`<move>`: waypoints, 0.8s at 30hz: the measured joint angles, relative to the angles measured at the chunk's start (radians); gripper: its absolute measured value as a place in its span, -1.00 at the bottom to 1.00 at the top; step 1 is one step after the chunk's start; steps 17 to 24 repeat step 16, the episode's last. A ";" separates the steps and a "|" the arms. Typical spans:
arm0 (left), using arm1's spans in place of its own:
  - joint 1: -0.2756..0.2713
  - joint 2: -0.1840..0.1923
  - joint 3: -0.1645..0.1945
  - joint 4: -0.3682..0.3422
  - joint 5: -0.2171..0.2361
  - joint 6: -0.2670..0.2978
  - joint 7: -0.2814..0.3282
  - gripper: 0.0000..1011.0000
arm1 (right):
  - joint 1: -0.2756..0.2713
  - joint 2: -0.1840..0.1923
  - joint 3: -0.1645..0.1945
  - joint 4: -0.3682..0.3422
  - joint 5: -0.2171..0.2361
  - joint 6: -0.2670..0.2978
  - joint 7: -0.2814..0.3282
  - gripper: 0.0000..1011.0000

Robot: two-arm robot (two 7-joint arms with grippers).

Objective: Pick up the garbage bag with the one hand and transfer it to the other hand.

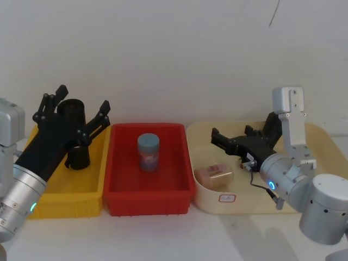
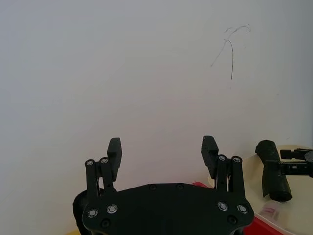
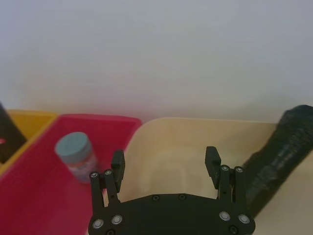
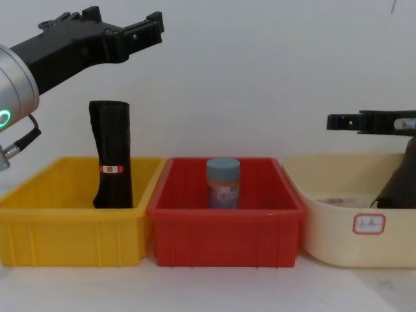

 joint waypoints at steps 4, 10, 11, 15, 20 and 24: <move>0.000 0.000 0.000 0.000 0.000 0.000 0.000 0.98 | -0.015 -0.003 -0.008 -0.032 0.011 0.006 0.010 0.98; 0.000 0.000 0.000 0.000 0.000 0.000 0.000 0.98 | -0.030 -0.006 -0.015 -0.062 0.020 0.010 0.019 0.98; 0.000 0.000 0.000 0.000 0.000 0.000 0.000 0.98 | -0.031 -0.006 -0.015 -0.064 0.021 0.010 0.020 0.98; 0.000 0.000 0.000 0.000 0.000 0.000 0.000 0.98 | -0.037 -0.007 -0.018 -0.078 0.025 0.012 0.024 0.98; 0.000 0.000 0.000 0.000 0.000 0.000 0.000 0.98 | -0.038 -0.007 -0.018 -0.080 0.026 0.013 0.024 0.98; 0.000 0.000 0.000 0.000 0.000 0.000 0.000 0.98 | -0.038 -0.007 -0.018 -0.080 0.026 0.013 0.024 0.98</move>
